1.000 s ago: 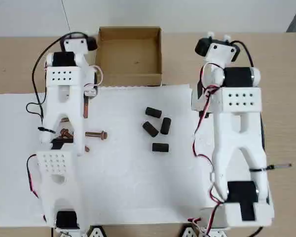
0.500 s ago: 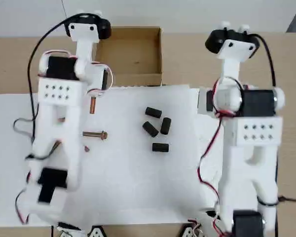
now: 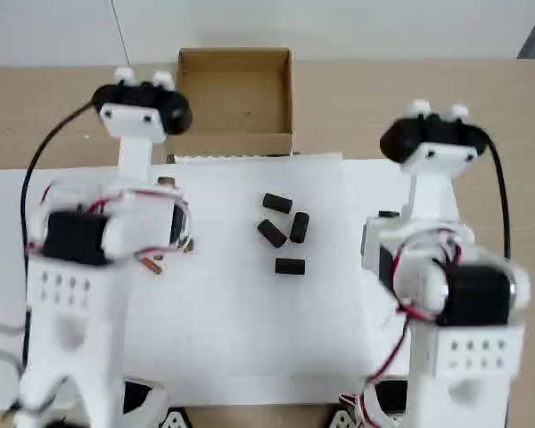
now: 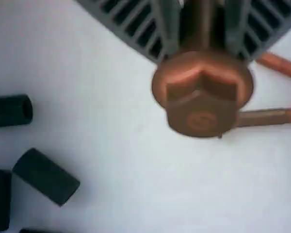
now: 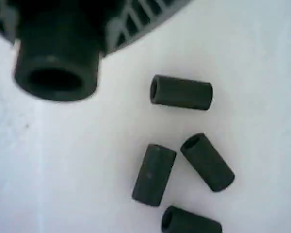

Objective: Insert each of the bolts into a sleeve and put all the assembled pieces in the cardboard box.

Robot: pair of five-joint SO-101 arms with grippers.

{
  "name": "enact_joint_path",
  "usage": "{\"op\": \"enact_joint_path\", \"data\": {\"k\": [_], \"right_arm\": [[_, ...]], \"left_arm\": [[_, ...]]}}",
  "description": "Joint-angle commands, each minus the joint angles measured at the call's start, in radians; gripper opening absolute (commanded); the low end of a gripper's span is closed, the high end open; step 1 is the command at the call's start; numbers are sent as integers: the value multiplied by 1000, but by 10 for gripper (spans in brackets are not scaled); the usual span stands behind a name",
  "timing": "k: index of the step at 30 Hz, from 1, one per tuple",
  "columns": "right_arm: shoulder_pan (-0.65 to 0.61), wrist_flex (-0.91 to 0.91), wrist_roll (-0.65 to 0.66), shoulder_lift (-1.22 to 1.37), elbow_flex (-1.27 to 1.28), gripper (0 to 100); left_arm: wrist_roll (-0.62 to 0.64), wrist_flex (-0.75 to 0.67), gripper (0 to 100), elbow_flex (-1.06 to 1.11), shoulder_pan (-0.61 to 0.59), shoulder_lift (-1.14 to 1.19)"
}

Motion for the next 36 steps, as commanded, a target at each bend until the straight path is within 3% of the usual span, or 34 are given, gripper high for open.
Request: {"op": "enact_joint_path", "data": {"k": [1, 8, 13, 21, 28, 36], "right_arm": [[-1, -140, 11, -157, 147, 3], [-136, -366, 11, -417, 486, 3], [-271, -501, 9, -559, 664, 3], [-461, -664, 9, -705, 847, 3], [-615, -794, 11, -779, 971, 3], [-694, -862, 12, -857, 1065, 3]], "left_arm": [[-2, -175, 5, 202, 2, -210], [81, -537, 5, 621, 6, -591], [135, -678, 5, 831, 6, -809], [298, -694, 6, 937, 26, -1017], [430, -697, 6, 954, 158, -1099], [483, -697, 6, 957, 204, -1152]]}}
